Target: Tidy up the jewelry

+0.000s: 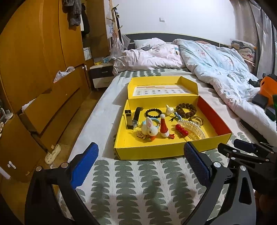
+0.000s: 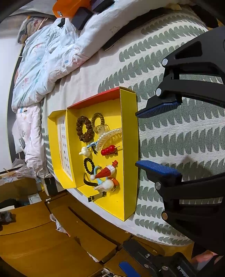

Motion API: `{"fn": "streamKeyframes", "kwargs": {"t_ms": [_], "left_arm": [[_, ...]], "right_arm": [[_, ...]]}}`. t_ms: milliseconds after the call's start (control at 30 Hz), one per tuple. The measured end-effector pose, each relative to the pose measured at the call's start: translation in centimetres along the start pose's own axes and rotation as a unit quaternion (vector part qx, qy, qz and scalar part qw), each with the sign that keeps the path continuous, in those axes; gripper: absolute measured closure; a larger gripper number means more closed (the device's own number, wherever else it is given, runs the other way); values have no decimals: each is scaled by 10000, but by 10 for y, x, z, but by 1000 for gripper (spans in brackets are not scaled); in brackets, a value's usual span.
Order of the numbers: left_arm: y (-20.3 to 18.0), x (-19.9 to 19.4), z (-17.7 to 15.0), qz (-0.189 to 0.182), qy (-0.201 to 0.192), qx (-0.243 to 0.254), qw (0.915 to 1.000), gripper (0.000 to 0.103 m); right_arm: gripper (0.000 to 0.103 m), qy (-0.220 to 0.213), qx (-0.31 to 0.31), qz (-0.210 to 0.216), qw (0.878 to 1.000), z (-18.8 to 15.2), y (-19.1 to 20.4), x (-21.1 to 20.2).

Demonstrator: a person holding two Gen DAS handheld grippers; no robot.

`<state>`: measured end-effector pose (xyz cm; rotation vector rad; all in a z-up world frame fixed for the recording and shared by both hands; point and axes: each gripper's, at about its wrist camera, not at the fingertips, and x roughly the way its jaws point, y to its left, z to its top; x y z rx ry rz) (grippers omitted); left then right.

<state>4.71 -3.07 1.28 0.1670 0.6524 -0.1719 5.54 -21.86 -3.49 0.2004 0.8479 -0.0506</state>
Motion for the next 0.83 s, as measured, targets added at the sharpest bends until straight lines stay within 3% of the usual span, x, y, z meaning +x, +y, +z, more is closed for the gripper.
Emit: {"fn": "streamKeyframes", "kwargs": {"t_ms": [833], "left_arm": [[-8, 4, -2, 25, 62, 52, 10000, 5]], "right_arm": [[49, 32, 94, -135, 9999, -1, -2, 2]]}}
